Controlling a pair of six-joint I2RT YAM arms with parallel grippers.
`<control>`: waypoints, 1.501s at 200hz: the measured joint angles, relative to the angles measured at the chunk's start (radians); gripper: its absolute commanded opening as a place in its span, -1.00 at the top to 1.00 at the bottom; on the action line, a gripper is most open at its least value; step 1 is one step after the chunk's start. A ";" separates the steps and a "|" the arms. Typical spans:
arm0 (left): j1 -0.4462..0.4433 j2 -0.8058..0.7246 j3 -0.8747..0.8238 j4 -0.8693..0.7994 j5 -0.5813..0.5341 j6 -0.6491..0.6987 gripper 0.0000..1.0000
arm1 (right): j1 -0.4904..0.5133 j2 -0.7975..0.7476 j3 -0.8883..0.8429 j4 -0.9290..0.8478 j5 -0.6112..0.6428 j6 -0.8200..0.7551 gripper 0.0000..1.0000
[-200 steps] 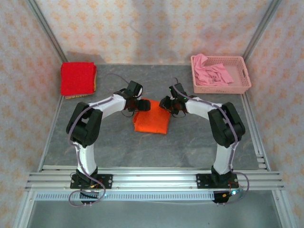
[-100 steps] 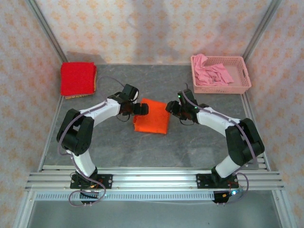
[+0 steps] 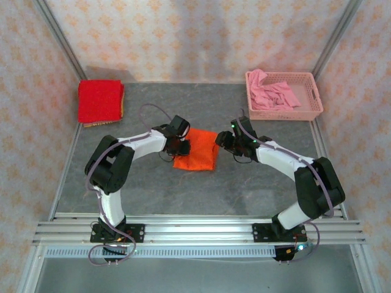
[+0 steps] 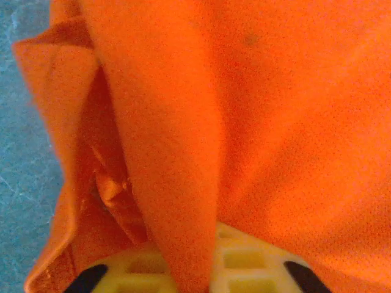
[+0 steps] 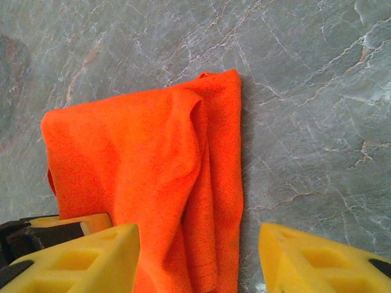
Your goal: Fold and stack the t-shirts
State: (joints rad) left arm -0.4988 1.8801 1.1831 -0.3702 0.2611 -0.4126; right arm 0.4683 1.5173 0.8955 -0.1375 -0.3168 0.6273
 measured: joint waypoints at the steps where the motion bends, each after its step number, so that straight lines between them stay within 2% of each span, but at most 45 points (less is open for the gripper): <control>1: 0.000 0.000 0.000 0.000 0.000 0.000 1.00 | 0.000 0.000 0.000 0.000 0.000 0.000 -0.09; 36: 0.034 0.014 0.031 -0.011 -0.027 0.020 1.00 | -0.001 0.000 0.000 0.000 0.000 0.000 -0.09; 81: 0.178 0.109 0.181 -0.089 -0.056 0.090 1.00 | -0.007 0.000 0.000 0.000 0.000 0.000 -0.09; 118: 0.273 0.214 0.373 -0.204 -0.098 0.181 1.00 | -0.007 0.000 0.000 0.000 0.000 0.000 -0.09; 124: 0.283 0.232 0.404 -0.221 -0.103 0.194 0.91 | -0.008 0.000 0.000 0.000 0.000 0.000 -0.09; 130: 0.293 0.249 0.434 -0.237 -0.106 0.206 0.72 | -0.009 0.000 0.000 0.000 0.000 0.000 -0.09; 143: 0.309 0.277 0.484 -0.262 -0.114 0.235 0.06 | -0.011 0.000 0.000 0.000 0.000 0.000 -0.09; 154: 0.317 0.281 0.498 -0.274 -0.121 0.257 -0.35 | -0.014 0.000 0.000 -0.001 0.000 0.000 -0.09; 161: 0.320 0.280 0.500 -0.279 -0.129 0.266 -0.48 | -0.017 0.000 0.000 -0.002 0.000 -0.001 -0.09; 173: 0.321 0.274 0.503 -0.286 -0.144 0.282 -0.55 | -0.020 0.000 0.000 -0.005 0.001 -0.003 -0.09; 195: 0.330 0.248 0.503 -0.297 -0.171 0.298 -0.83 | -0.023 0.000 0.000 -0.005 0.003 -0.004 -0.10; 211: 0.353 0.215 0.503 -0.297 -0.191 0.307 -0.93 | -0.023 0.000 0.000 -0.005 0.002 -0.004 -0.10; 254: 0.510 0.184 0.580 -0.306 -0.232 0.309 -0.93 | -0.015 0.058 0.038 -0.004 -0.024 -0.004 -0.10; 300: 0.644 0.342 0.879 -0.381 -0.287 0.309 -0.87 | 0.057 0.175 0.169 0.006 -0.058 -0.004 -0.10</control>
State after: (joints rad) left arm 0.1452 2.2219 2.0617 -0.7509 -0.0261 -0.1032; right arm 0.5251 1.6920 1.0649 -0.1310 -0.3752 0.6235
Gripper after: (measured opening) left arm 0.937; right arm 0.550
